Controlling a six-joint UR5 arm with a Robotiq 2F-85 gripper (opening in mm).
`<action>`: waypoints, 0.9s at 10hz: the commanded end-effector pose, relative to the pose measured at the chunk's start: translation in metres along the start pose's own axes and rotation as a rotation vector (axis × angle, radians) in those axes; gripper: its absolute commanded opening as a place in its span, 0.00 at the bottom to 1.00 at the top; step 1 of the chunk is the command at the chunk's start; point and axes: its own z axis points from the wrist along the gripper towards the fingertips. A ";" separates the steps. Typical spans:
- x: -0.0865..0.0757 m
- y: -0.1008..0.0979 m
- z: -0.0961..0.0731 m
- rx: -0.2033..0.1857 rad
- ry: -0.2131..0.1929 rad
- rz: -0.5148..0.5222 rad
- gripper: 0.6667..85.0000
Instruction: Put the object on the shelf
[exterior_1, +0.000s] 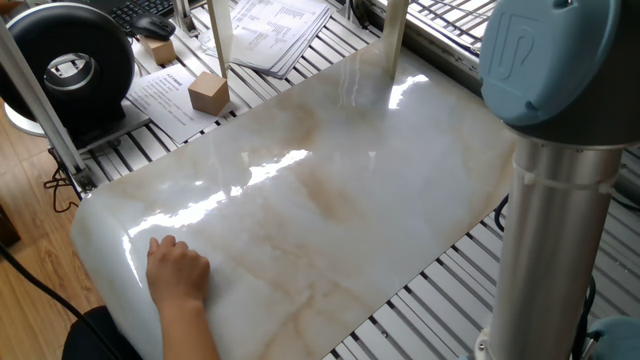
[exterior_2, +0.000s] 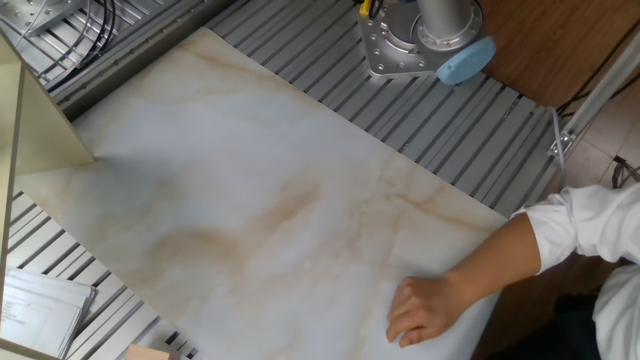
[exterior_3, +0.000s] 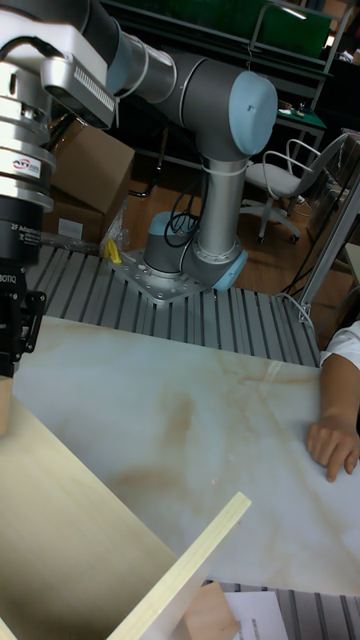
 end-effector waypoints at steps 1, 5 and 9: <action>-0.003 0.002 0.001 -0.008 -0.017 -0.003 0.01; -0.003 0.004 0.000 -0.010 -0.021 -0.054 0.04; -0.004 -0.003 -0.001 0.018 -0.031 -0.122 0.22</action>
